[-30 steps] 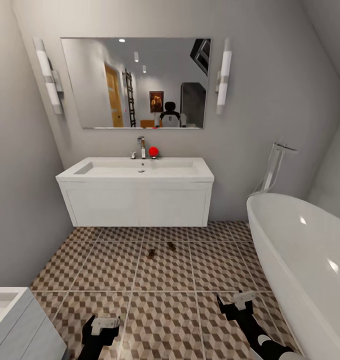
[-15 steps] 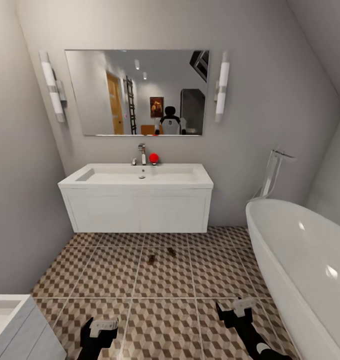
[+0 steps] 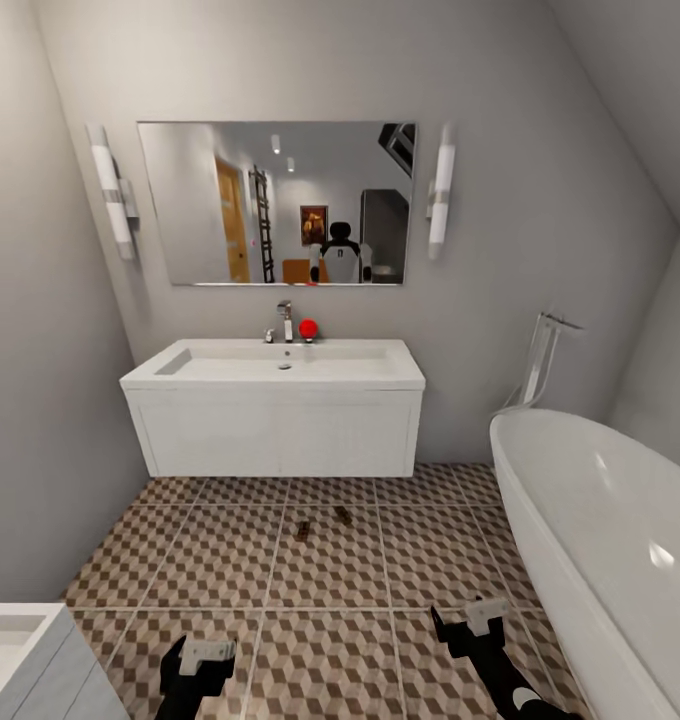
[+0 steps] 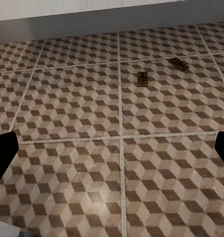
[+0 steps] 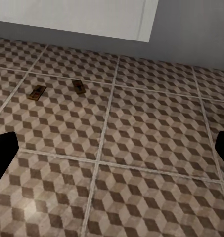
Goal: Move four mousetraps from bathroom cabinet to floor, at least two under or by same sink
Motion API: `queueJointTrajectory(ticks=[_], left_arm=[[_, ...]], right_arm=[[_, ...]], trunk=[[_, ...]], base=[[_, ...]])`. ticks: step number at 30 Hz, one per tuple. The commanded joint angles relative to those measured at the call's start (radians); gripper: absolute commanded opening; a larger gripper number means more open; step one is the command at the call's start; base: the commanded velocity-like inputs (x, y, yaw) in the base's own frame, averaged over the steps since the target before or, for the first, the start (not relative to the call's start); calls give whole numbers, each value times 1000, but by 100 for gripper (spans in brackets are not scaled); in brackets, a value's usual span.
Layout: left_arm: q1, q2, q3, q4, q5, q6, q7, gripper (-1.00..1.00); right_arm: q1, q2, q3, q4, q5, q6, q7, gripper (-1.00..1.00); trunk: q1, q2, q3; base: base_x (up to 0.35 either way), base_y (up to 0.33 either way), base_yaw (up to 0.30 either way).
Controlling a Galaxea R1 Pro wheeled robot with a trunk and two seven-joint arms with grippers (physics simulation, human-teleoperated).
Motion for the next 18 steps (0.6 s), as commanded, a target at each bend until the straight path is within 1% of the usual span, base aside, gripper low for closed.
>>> queueJointTrajectory(ticks=[1, 18], left_arm=[[-1, -1, -9, 3, 2, -5, 6, 100], [0, -5, -9, 3, 2, -2, 6, 100]], right_arm=[[-1, 0, 3, 1, 2, -3, 0, 100], [-1, 2, 4, 1, 2, -1, 1, 100]], trunk=[[-4, 7, 4], [-69, 126, 84]], base=[[0, 0, 0], [0, 0, 0]])
